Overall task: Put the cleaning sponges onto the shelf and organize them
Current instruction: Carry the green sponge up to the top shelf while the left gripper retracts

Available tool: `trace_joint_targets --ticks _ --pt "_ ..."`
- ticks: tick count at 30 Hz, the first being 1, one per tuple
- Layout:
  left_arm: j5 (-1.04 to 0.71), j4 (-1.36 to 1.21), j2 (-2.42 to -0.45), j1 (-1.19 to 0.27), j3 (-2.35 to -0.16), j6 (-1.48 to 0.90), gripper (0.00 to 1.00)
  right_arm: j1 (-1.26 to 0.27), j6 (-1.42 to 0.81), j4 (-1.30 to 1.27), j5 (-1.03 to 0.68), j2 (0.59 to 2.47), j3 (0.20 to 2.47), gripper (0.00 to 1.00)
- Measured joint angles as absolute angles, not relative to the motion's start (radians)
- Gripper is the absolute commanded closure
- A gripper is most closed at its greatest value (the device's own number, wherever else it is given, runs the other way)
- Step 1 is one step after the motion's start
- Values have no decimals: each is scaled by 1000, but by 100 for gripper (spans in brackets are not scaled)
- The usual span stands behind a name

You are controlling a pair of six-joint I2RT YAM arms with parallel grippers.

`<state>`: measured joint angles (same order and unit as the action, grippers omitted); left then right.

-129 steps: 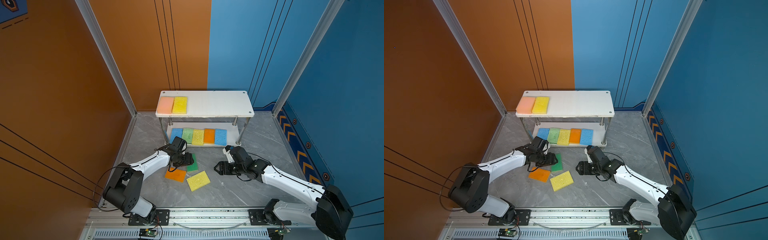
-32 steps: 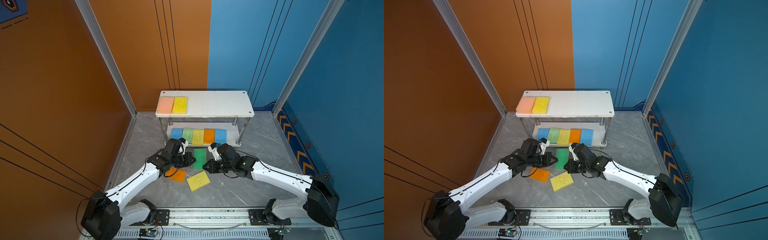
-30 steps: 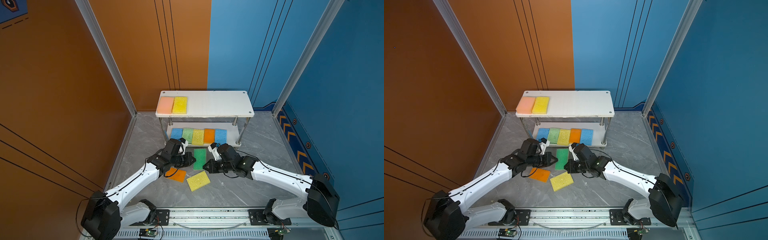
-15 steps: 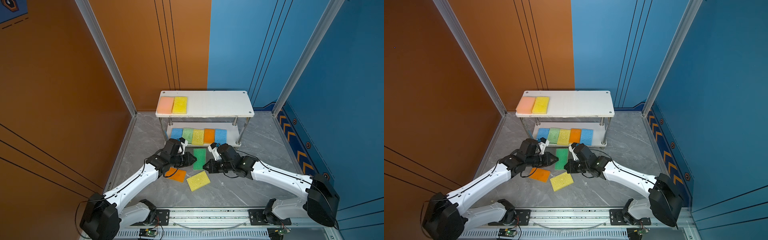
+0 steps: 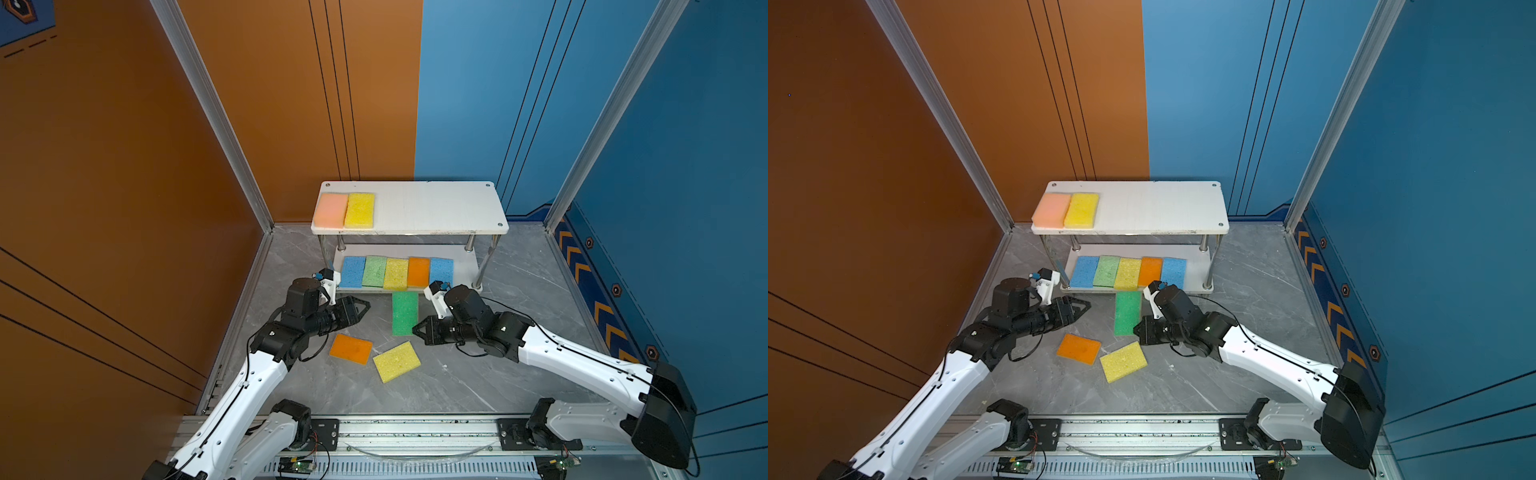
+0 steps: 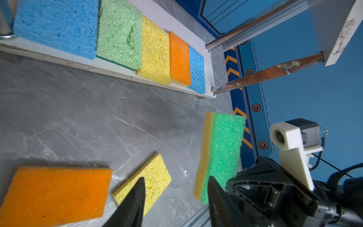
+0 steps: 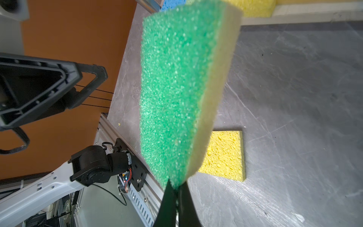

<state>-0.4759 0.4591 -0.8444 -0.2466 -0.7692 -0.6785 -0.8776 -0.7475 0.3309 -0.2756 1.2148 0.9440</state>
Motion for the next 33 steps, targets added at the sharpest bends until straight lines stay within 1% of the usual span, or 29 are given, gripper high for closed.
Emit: trace_joint_targets --ticks 8,15,20,23,28,33 --pt "-544 559 -764 -117 -769 -635 44 -884 -694 429 -248 1095 1062 100" --pt "-561 664 -754 -44 -799 -555 42 -872 -624 508 -233 1077 1230 100" --pt "-559 719 -751 13 -830 -462 39 -805 -572 558 -244 1148 1416 100" --pt "-559 746 -752 51 -829 -421 39 -767 -552 575 -262 1209 1511 100" --pt "-584 744 -752 127 -804 -396 39 -719 -530 603 -294 1309 1655 100" --pt "-606 741 -753 160 -775 -388 39 -661 -521 622 -338 1412 1807 100"
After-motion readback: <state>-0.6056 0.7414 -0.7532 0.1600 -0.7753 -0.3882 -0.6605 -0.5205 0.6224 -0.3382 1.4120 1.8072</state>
